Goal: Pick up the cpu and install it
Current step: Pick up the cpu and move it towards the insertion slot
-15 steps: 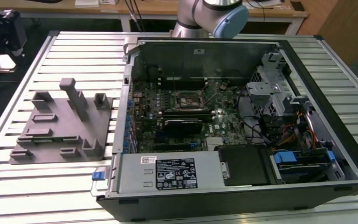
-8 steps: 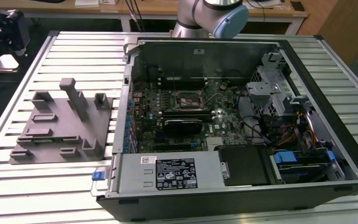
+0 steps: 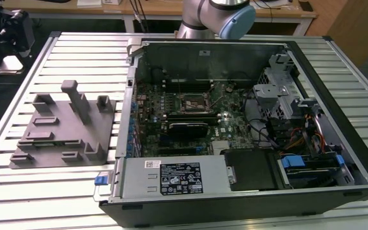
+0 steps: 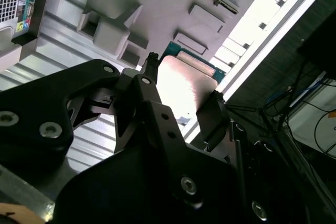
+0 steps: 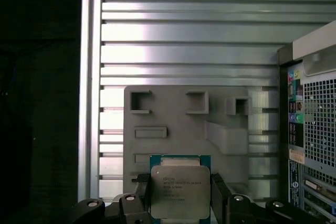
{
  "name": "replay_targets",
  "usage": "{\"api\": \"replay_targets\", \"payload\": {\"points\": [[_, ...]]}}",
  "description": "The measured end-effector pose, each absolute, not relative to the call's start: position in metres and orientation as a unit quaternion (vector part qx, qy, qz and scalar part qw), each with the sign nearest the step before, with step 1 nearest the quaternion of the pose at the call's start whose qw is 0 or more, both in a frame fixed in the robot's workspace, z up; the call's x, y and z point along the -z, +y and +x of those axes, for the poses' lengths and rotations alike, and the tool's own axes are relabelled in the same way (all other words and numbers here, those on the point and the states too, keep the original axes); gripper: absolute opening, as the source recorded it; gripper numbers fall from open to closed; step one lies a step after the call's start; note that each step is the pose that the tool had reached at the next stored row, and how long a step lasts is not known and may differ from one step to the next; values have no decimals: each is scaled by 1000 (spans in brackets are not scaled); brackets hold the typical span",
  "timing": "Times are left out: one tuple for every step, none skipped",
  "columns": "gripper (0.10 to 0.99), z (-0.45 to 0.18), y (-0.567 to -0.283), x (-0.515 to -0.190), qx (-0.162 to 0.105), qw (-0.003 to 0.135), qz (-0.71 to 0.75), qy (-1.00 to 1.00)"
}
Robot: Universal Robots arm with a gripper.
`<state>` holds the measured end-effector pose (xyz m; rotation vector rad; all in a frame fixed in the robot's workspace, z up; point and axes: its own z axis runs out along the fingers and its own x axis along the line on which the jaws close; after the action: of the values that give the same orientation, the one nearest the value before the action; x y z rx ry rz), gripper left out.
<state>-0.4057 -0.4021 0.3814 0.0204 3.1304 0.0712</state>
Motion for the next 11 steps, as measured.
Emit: {"api": "replay_targets", "payload": {"points": [[541,-405,-402,-381,-23,5,6,1000],[541,-404,-402,-381,-23,5,7,1000],[541,-404,-402,-381,-23,5,7,1000],[541,-403,-402,-381,-23,5,6,1000],[541,-402,-402,-381,-23,5,6,1000],[541,-401,-402,-381,-23,5,7,1000],[541,-400,-402,-381,-23,5,7,1000],[541,-400,-402,-381,-23,5,7,1000],[541,-399,-401,-381,-23,5,7,1000],[541,-398,-401,-381,-23,5,7,1000],[541,-397,-401,-381,-23,5,7,1000]]}}
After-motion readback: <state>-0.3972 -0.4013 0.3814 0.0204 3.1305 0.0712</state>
